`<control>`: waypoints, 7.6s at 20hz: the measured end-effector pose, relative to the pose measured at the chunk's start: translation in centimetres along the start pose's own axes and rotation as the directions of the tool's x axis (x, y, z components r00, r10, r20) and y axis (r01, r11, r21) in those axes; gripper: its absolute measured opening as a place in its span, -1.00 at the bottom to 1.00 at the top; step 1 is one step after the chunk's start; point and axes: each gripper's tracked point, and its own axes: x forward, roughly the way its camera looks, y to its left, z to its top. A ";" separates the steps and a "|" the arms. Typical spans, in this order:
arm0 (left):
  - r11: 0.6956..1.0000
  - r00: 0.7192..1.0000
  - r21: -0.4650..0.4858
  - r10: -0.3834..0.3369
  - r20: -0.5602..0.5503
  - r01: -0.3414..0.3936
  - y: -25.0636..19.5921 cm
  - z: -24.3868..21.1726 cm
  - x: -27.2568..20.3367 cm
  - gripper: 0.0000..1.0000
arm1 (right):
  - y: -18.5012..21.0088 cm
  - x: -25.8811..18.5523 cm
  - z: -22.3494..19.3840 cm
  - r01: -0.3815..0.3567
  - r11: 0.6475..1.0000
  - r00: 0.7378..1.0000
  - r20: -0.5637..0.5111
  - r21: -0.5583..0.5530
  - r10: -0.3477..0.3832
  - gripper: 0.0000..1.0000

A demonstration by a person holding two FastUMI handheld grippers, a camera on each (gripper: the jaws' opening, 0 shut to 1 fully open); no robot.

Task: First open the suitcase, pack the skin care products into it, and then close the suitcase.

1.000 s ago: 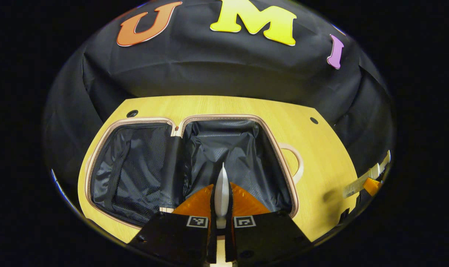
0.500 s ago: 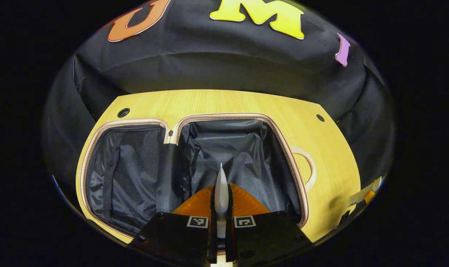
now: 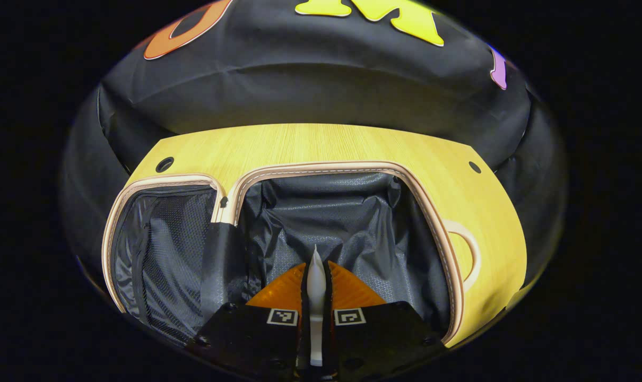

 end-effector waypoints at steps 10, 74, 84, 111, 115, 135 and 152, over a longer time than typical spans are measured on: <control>0.998 1.000 -0.069 0.007 0.014 -0.006 0.1 -1.6 1.5 -0.21 | 3.3 1.3 5.5 -0.048 0.999 0.999 0.024 -0.020 0.049 -0.06; 0.735 0.799 -0.650 0.264 0.540 0.195 32.5 -1.8 -22.7 0.96 | 20.1 12.0 9.3 -0.189 0.958 0.967 -0.131 0.216 0.220 0.63; 0.389 0.898 -0.840 0.064 0.434 0.378 32.3 -6.3 -11.1 0.53 | 8.7 -4.1 10.6 -0.134 0.982 0.990 0.058 0.130 0.127 0.63; 0.947 0.804 -0.304 0.098 0.587 0.106 17.6 10.8 -26.1 -0.94 | -6.8 -16.9 13.8 0.127 0.976 0.924 0.337 0.179 -0.182 0.55; 0.980 0.777 -0.167 0.020 0.630 0.110 9.2 11.8 -27.1 -0.94 | -7.0 -17.0 13.4 0.107 0.986 0.924 0.352 0.129 -0.147 0.63; 0.981 0.912 0.061 -0.195 0.361 0.185 -15.4 3.4 -13.0 -0.94 | -16.9 -16.8 6.2 0.129 0.984 0.954 0.254 0.126 -0.158 0.62; 0.958 0.969 0.226 0.130 0.210 -0.177 -18.8 -1.9 -6.5 -0.42 | -20.0 -13.5 1.5 0.114 0.983 0.983 0.125 0.143 -0.132 0.63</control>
